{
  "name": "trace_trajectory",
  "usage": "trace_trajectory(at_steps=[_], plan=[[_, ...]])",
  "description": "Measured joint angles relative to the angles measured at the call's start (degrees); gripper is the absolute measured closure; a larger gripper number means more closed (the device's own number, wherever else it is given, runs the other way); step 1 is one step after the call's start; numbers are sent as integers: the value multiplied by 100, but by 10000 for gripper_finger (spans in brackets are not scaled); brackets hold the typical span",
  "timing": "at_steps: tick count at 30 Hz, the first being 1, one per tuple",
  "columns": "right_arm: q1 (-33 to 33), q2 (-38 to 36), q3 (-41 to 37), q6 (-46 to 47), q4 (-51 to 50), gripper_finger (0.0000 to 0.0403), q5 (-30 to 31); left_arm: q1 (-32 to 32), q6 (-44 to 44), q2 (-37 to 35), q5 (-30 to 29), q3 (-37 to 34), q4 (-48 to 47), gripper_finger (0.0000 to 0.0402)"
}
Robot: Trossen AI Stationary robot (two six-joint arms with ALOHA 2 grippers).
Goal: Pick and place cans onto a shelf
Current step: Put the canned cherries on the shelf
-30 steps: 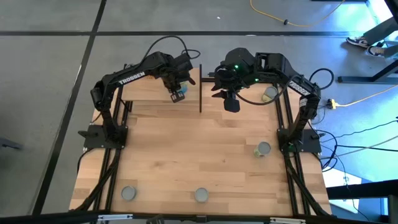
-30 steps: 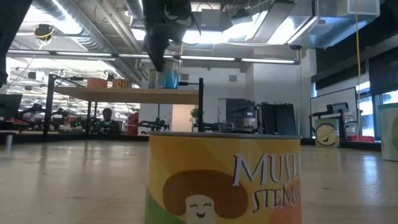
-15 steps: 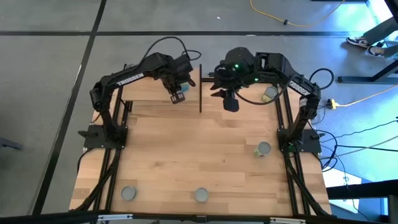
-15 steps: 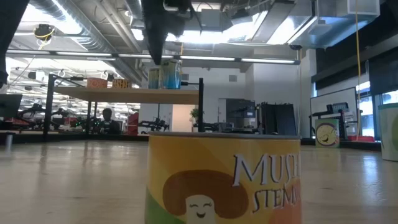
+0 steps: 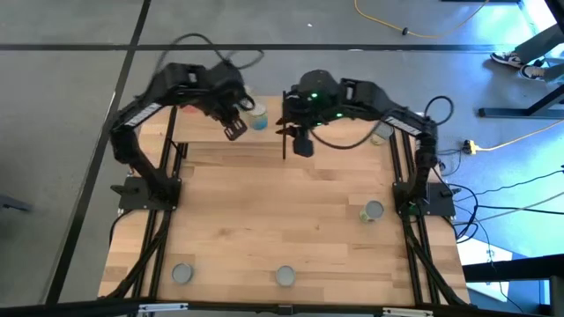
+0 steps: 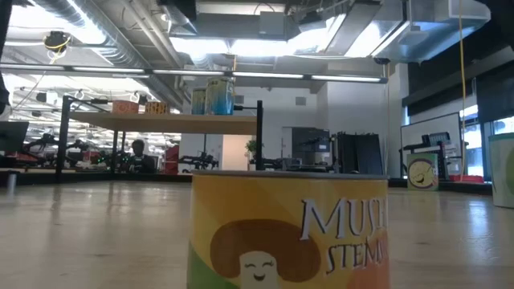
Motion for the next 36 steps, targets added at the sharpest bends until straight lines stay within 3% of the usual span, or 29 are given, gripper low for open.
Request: trace_trajectory(at_steps=[4, 11, 16, 25, 31, 36], plan=[[0, 319, -2, 0, 403, 302, 0, -22, -232, -382, -183, 56, -15, 402], [-9, 810, -1, -10, 934, 393, 2, -19, -454, -1040, -305, 56, -17, 402], [-9, 1317, 0, 9, 1382, 398, 45, -19, -556, -1263, -456, 54, -13, 402], [-2, 2039, 0, 275, 2039, 401, 2023, -19, -512, -1336, -480, 52, -11, 402], [0, 2109, 0, 278, 2300, 401, 2125, -13, -308, -1300, -481, 47, -8, 402], [-2, 2109, 0, 271, 2301, 401, 2735, -13, -307, -1303, -480, 47, -8, 402]])
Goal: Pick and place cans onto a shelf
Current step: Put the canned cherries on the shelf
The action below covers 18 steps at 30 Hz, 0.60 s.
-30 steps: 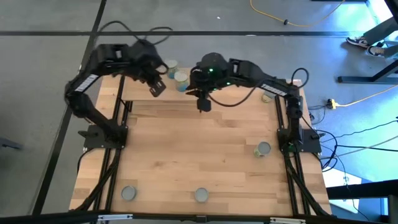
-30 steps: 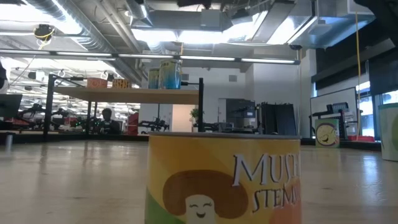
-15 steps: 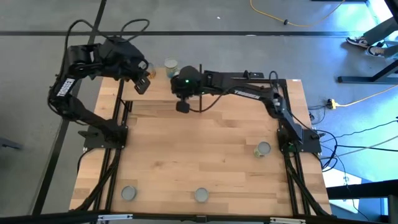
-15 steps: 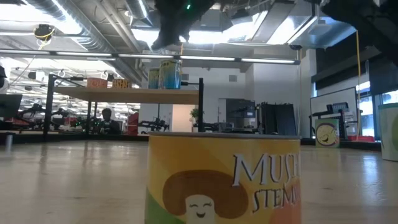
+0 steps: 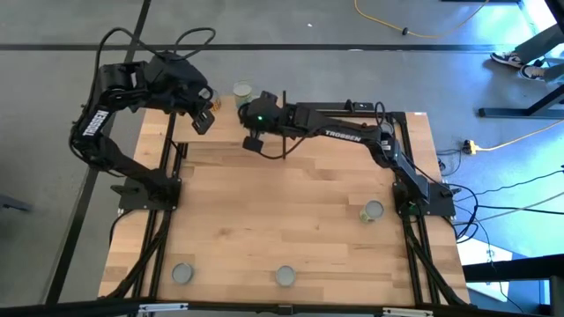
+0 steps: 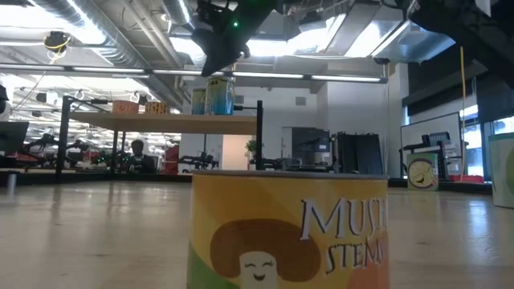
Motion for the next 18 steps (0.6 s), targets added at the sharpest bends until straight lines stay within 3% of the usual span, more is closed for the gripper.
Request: trace_trajectory(at_steps=[18], plan=[[-124, 0, 0, 2, -303, 402, 236, 0, 0, -4, -15, 0, -2, 402]])
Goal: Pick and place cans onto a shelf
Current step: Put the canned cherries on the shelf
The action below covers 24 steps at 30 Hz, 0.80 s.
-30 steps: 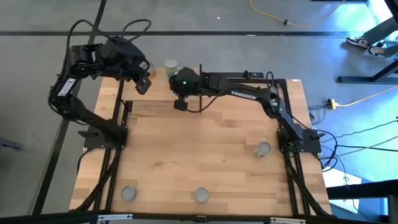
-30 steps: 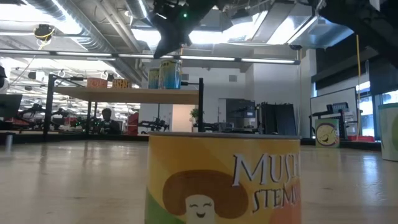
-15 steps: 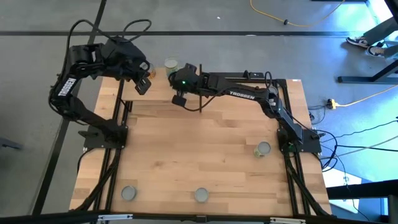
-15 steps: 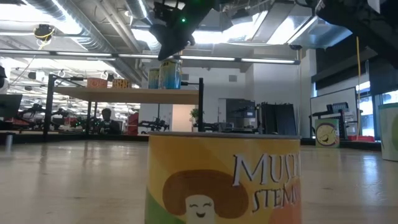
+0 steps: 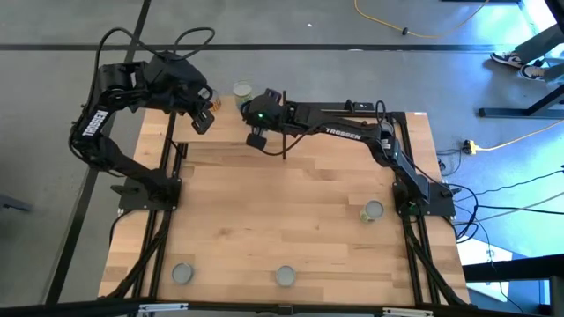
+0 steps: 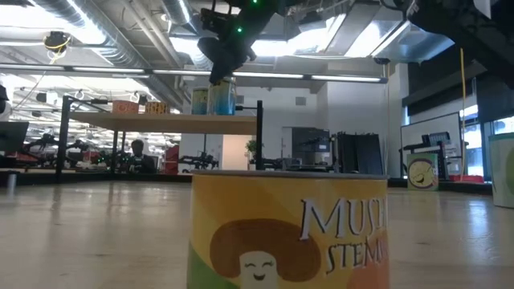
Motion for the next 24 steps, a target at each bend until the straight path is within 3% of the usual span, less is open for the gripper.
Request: trace_trajectory(at_steps=[24], plan=[[-288, -2, 0, 17, -255, 402, 719, 0, 2, 2, 39, 0, -1, 402]])
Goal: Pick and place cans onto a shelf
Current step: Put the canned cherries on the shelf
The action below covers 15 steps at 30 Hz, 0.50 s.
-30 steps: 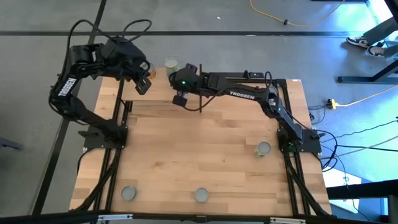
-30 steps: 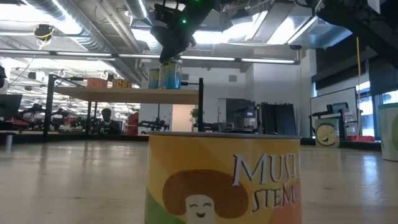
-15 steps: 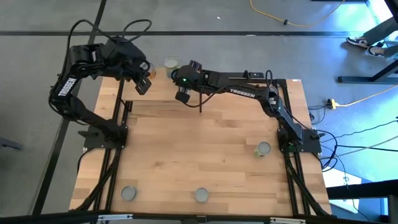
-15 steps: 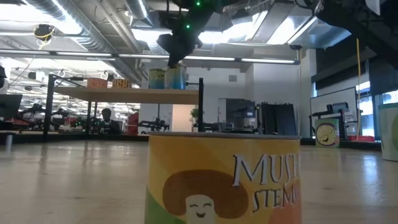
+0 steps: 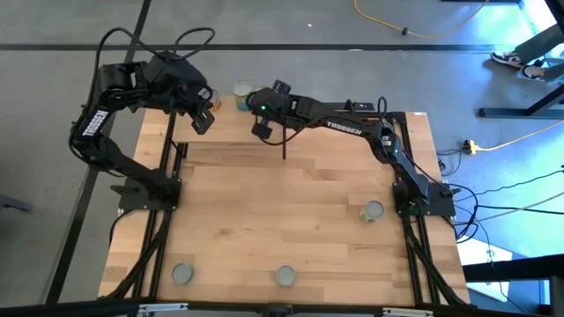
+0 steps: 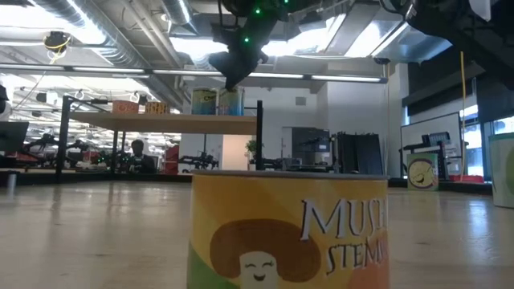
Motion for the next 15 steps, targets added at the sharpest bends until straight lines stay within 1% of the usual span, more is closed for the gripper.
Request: trace_trajectory(at_steps=[5, 12, 15], plan=[[-33, 0, 0, -11, -17, 402, 237, 0, 0, 0, 2, 0, 0, 402], [-110, 0, 2, -2, -17, 402, 302, 0, 0, 0, 2, 0, 0, 402], [-132, 0, 2, -13, -21, 402, 475, 0, 0, 0, 4, 0, 0, 402]])
